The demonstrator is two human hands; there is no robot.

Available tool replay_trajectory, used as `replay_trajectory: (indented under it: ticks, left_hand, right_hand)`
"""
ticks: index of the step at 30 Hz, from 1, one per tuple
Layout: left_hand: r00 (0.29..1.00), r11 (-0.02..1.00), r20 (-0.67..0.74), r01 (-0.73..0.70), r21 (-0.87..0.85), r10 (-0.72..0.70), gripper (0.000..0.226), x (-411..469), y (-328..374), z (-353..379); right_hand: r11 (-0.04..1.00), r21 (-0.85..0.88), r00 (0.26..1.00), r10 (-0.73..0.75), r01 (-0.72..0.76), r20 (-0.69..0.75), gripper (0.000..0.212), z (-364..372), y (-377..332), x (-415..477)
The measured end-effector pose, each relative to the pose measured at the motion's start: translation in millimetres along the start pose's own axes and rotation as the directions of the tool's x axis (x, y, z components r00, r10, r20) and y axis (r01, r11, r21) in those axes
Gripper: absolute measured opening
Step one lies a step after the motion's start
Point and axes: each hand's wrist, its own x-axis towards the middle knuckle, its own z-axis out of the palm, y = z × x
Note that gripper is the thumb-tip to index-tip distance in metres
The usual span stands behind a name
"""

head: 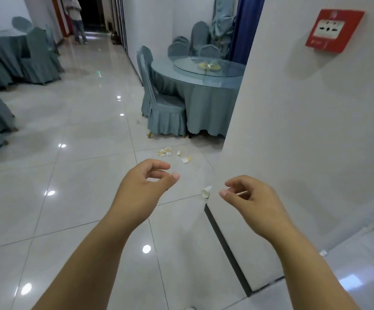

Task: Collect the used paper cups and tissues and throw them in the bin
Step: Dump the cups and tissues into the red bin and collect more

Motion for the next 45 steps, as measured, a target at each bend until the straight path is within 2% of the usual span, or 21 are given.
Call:
replay_trajectory:
  ticks: [4, 9, 13, 18, 22, 27, 33, 37, 40, 45]
  left_hand:
    - [0.999, 0.999, -0.023, -0.025, 0.032, 0.026, 0.021, 101, -16, 15]
    - [1.000, 0.993, 0.016, -0.008, 0.118, 0.006, 0.028, 223, -20, 32]
    - [0.998, 0.993, -0.006, 0.056, 0.101, -0.056, 0.022, 305, -35, 37]
    - [0.986, 0.983, -0.018, 0.167, 0.073, -0.166, 0.018, 405, -69, 42]
    - [0.978, 0.977, 0.059, 0.193, 0.089, -0.198, 0.020, 501, -96, 50]
    - [0.950, 0.964, 0.197, 0.214, 0.159, -0.243, 0.019, 627, -122, 61]
    - [0.911, 0.957, 0.323, 0.195, 0.216, -0.258, 0.016, 746, -138, 98]
    - [0.859, 0.941, 0.412, 0.201, 0.274, -0.303, 0.015, 811, -156, 132]
    - [0.838, 0.928, 0.436, 0.200, 0.314, -0.329, 0.016, 870, -176, 158]
    - [0.808, 0.890, 0.414, 0.278, 0.361, -0.420, 0.015, 970, -204, 188]
  right_hand:
    - [1.000, 0.005, 1.000, -0.006, 0.006, 0.012, 0.013, 13, 12, 104]
    - [0.999, -0.035, 0.997, -0.007, 0.010, 0.079, 0.015, 24, 11, 237]
    - [0.997, -0.075, 0.990, 0.004, 0.006, 0.140, 0.017, 44, 15, 326]
    - [0.989, -0.124, 0.969, 0.107, -0.080, 0.223, 0.022, 86, 44, 420]
    - [0.970, -0.157, 0.959, 0.214, -0.186, 0.187, 0.023, 118, 68, 497]
    - [0.910, -0.212, 0.912, 0.389, -0.357, 0.133, 0.030, 150, 92, 581]
    - [0.860, -0.143, 0.865, 0.500, -0.490, 0.048, 0.030, 164, 114, 664]
    - [0.812, -0.100, 0.816, 0.578, -0.574, 0.007, 0.027, 168, 138, 719]
    - [0.786, -0.072, 0.789, 0.615, -0.613, -0.005, 0.025, 174, 163, 772]
    - [0.757, -0.103, 0.758, 0.651, -0.645, 0.039, 0.024, 185, 197, 881]
